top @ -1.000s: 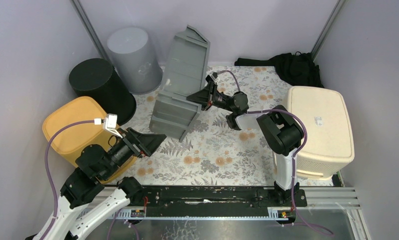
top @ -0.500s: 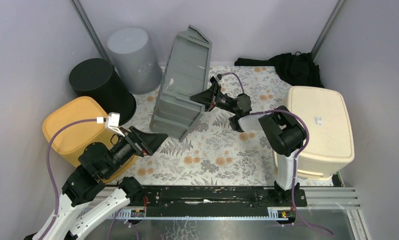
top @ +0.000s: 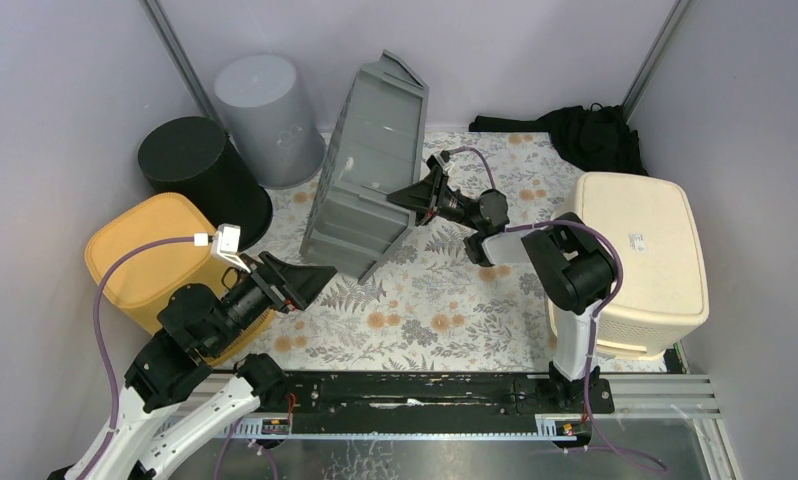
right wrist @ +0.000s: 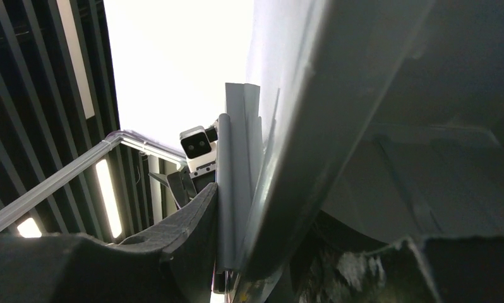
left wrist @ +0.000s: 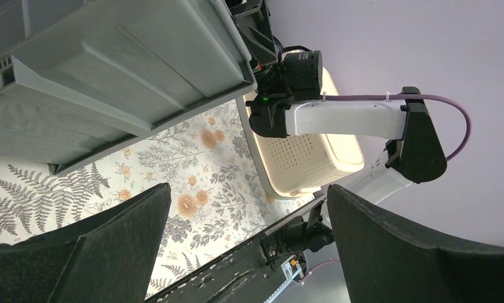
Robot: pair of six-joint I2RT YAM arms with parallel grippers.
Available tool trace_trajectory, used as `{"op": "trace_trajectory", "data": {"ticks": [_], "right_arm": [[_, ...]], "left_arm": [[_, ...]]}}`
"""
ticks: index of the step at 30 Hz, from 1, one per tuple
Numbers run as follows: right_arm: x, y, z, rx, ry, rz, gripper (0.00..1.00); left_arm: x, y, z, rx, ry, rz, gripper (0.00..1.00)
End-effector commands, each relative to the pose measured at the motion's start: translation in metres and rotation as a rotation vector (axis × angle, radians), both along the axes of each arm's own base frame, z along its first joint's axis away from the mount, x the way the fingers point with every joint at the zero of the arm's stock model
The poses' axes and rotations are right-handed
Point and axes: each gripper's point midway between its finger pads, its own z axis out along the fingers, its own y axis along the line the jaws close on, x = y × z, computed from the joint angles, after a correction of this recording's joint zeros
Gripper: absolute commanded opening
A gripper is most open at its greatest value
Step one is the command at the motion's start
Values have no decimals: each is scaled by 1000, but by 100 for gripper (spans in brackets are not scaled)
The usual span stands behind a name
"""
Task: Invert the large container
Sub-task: Turn the container upside down at the center of the board.
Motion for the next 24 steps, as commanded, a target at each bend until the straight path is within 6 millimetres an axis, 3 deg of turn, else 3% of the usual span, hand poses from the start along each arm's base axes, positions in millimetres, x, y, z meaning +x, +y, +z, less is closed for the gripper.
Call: {"op": "trace_trajectory", "data": {"ticks": [1, 24], "right_arm": [[-5, -2, -64, -133, 17, 26, 46], [-5, -12, -95, -214, 97, 12, 47]], "left_arm": [[2, -2, 12, -21, -46, -7, 100], [2, -3, 10, -25, -42, -8, 100]]}}
